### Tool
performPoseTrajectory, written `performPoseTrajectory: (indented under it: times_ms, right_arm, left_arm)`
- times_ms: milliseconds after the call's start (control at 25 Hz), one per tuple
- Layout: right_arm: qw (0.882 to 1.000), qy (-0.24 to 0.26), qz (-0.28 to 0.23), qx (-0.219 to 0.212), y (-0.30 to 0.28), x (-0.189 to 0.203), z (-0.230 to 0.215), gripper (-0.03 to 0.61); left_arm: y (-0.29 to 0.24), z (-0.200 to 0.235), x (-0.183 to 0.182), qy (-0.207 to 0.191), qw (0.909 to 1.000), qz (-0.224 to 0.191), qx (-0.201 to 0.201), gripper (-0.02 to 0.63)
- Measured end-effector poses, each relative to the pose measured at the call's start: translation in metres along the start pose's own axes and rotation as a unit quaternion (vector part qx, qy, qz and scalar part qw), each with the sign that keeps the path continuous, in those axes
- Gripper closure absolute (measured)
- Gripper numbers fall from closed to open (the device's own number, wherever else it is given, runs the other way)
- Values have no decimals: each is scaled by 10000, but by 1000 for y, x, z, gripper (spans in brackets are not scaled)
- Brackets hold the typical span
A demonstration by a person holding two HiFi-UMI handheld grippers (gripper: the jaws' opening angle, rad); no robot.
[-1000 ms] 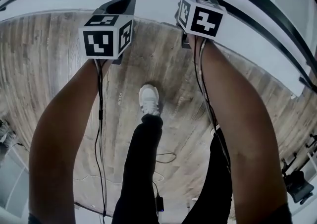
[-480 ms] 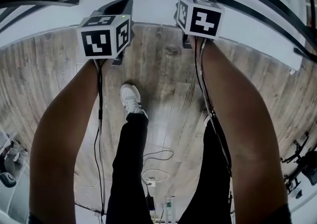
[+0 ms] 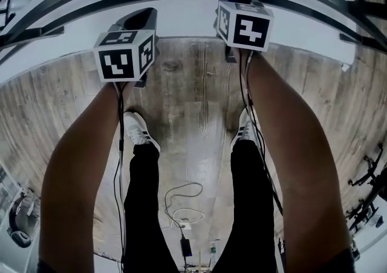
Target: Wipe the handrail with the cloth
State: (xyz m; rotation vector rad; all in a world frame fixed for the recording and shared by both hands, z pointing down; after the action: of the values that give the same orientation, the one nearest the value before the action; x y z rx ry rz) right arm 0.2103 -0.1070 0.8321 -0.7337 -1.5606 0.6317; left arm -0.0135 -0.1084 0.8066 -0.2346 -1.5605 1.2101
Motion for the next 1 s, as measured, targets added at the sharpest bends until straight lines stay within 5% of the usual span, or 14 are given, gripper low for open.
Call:
performPoseTrajectory:
  times_ms: [680, 1000]
  right_arm:
    - [9989, 5, -128, 448, 72, 29, -264, 480]
    - [9947, -131, -52, 1021, 106, 44, -389, 480]
  left_arm:
    - [-118, -249, -63, -545, 9962, 106, 670, 610]
    - [-158, -344, -83, -718, 9932, 222, 886, 609]
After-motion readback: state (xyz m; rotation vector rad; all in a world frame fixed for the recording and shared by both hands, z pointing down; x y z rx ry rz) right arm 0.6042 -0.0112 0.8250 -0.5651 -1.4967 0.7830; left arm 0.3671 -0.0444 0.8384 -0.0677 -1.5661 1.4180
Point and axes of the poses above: the fingertips, and each gripper's own axes: y backward along the fingers, z to its left, x out of its underside, the point moved 8 cm from there along y, backward along the fingers, and after that the axes turned 4 degrees about z, right-handed, at the moved point
